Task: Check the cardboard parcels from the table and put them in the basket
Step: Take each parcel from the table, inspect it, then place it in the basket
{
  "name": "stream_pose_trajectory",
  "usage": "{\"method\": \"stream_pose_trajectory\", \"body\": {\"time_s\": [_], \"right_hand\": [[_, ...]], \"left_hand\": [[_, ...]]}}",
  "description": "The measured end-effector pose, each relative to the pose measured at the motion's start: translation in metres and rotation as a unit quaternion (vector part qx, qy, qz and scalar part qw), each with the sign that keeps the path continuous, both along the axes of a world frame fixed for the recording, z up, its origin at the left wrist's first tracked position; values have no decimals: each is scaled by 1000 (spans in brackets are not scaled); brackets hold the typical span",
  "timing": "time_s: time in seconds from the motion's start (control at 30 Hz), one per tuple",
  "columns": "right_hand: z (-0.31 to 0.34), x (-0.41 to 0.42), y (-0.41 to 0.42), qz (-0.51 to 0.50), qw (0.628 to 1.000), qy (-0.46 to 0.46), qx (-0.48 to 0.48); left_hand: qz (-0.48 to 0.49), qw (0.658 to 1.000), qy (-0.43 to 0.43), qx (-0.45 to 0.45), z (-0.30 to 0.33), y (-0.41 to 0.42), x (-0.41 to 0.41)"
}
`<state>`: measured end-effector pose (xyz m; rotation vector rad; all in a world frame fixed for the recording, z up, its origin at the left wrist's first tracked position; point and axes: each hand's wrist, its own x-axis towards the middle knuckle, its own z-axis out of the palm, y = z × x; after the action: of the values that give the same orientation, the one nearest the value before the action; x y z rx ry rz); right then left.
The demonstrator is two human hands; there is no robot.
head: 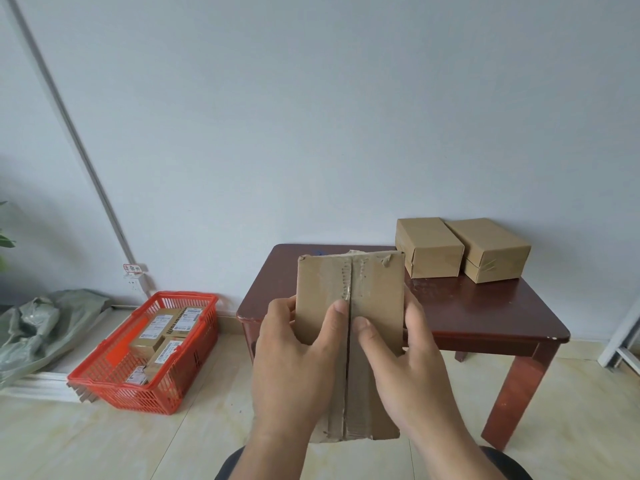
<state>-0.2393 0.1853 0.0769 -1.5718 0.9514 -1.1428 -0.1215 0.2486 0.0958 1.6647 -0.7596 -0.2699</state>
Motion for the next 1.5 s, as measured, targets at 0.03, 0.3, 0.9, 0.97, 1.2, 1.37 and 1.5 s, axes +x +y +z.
{"method": "stream_pose_trajectory", "body": {"time_s": [0.03, 0.3, 0.9, 0.97, 1.2, 1.37, 1.5], "right_hand": [[2, -1, -1, -1, 1000, -7, -2], [22, 6, -18, -26, 998, -46, 30], [40, 16, -31, -31, 998, -52, 20], [37, 17, -29, -36, 998, -43, 20], [22, 14, -20, -22, 999, -33, 2], [24, 14, -17, -18, 998, -59, 16], [25, 16, -15, -37, 996, -76, 35]], "left_hand": [[1, 1000, -1, -1, -1, -1, -1], [-11, 999, 35, 11, -1, -6, -9], [-30, 999, -8, -18, 17, -22, -3], [-31, 999, 4, -29, 18, -24, -1], [-22, 997, 59, -43, 20, -26, -1], [-6, 996, 70, -49, 15, -25, -6], [-15, 996, 69, -53, 12, -24, -11]]}}
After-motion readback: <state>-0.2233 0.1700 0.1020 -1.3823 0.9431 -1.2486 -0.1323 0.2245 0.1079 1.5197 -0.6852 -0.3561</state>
